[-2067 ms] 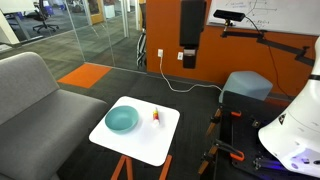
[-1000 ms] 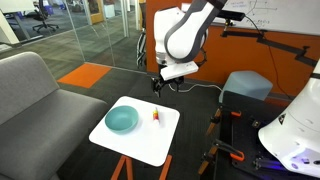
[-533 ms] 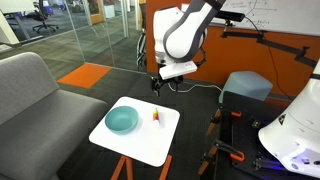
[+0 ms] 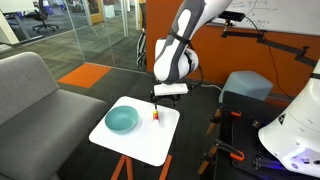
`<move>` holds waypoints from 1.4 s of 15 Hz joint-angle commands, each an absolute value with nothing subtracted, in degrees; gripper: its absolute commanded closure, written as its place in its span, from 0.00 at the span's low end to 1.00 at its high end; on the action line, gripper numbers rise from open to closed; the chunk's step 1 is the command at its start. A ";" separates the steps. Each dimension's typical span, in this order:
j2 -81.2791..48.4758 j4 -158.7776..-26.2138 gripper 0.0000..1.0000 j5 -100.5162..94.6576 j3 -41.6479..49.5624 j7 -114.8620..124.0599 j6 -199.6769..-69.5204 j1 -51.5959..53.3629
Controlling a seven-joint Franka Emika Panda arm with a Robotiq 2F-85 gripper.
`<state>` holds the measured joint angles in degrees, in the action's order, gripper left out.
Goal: Put the glue stick in the bowl
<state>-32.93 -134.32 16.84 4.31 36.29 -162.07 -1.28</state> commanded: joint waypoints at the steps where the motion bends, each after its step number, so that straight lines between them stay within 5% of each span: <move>1: -42.07 -126.54 0.00 19.58 5.50 35.86 -163.61 0.34; 7: -52.10 -116.20 0.01 20.91 5.83 35.60 -161.84 0.37; 9: -54.03 -114.34 0.26 21.00 6.07 35.61 -161.82 0.44; 18: -51.72 -116.22 0.91 20.80 9.28 37.89 -163.48 4.85; 21: -49.93 -118.92 0.92 21.24 15.56 43.53 -168.80 11.20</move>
